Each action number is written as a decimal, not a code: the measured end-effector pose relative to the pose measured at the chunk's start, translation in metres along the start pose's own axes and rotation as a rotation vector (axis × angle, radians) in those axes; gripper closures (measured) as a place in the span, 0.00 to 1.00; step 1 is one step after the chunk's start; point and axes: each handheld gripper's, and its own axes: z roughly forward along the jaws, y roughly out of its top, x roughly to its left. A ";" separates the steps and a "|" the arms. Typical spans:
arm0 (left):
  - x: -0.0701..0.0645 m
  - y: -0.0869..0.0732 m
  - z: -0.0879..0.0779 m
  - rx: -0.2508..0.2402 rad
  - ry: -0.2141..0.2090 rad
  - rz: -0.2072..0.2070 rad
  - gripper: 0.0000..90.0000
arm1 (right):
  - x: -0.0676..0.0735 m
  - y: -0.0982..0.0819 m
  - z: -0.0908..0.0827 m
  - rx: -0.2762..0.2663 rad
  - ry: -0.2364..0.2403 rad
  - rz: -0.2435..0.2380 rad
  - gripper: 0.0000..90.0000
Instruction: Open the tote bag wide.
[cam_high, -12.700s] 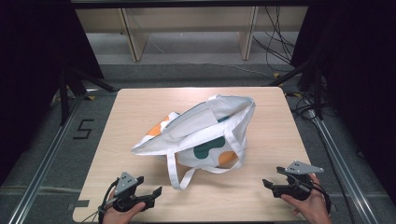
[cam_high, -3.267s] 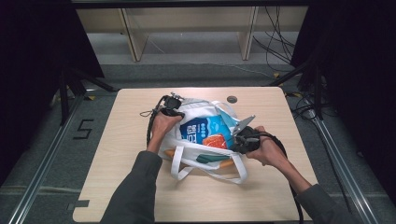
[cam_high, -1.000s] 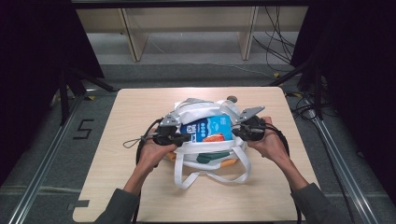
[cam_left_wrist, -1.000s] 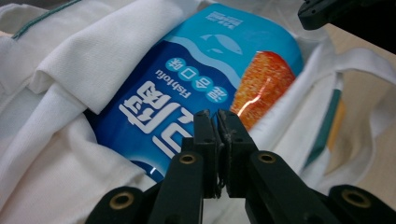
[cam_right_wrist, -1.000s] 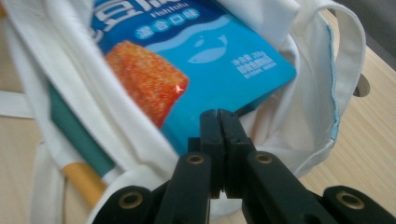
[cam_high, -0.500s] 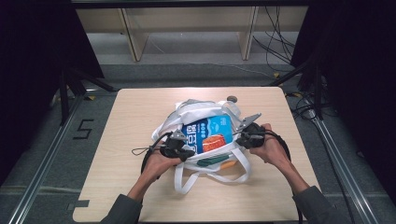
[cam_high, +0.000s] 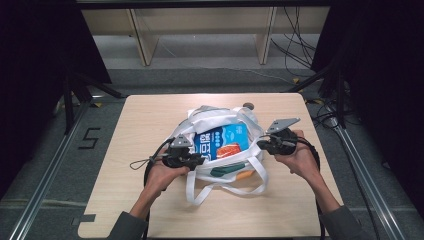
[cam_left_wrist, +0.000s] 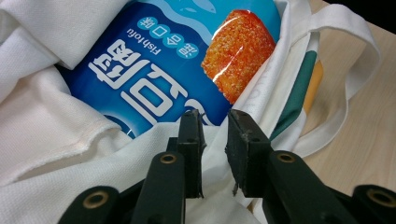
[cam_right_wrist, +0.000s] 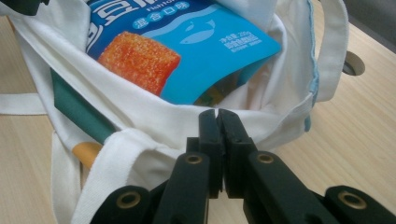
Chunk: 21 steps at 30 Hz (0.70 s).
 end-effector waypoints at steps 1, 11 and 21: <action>0.000 0.000 0.000 0.000 0.000 0.000 0.82 | 0.000 0.000 -0.001 0.012 0.011 -0.002 0.99; -0.001 0.000 -0.009 -0.019 -0.010 0.002 0.74 | 0.002 -0.009 -0.009 -0.077 0.018 0.035 0.96; 0.002 -0.001 -0.014 -0.039 0.007 -0.010 0.67 | -0.002 -0.016 -0.016 -0.080 0.019 0.047 0.91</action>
